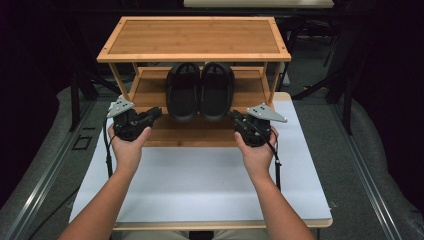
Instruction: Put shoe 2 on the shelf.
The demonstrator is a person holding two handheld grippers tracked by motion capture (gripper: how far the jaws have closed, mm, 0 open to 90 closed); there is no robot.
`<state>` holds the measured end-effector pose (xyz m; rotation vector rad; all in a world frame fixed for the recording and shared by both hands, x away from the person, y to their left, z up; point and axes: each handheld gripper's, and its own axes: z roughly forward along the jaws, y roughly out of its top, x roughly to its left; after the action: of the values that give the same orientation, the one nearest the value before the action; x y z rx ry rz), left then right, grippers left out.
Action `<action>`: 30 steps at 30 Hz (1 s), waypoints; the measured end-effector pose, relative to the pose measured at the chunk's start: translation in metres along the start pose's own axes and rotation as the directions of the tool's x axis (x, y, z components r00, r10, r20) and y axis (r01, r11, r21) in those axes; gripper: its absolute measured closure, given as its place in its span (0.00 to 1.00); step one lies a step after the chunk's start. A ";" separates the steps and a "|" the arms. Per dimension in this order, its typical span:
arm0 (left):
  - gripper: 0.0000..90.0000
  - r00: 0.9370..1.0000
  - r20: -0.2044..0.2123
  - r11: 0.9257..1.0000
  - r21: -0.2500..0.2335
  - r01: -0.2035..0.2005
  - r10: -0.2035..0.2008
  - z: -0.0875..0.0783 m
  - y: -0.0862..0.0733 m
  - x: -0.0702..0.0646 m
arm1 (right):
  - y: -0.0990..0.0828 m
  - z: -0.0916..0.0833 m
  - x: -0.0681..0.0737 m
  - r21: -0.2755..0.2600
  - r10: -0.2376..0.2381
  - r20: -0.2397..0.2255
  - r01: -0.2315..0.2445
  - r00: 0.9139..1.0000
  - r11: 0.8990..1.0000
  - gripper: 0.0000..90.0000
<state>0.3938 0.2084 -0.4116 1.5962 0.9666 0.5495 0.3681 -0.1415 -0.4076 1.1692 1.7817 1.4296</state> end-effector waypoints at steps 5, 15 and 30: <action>0.89 1.000 0.007 1.000 -0.012 -0.007 0.007 -0.007 -0.001 -0.001 | 0.001 -0.010 -0.001 -0.009 -0.006 -0.002 0.006 1.000 1.000 0.92; 0.89 1.000 0.012 0.999 -0.033 -0.014 0.014 -0.032 -0.009 0.002 | -0.002 -0.030 -0.004 -0.037 -0.010 -0.004 0.010 1.000 0.999 0.91; 0.88 1.000 -0.010 1.000 0.005 0.006 -0.006 -0.066 -0.055 0.015 | -0.031 -0.062 -0.007 -0.031 -0.040 0.030 0.041 0.999 0.999 0.90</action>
<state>0.3345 0.2598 -0.4491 1.5955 0.9807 0.5514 0.3100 -0.1777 -0.4210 1.1267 1.7471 1.4048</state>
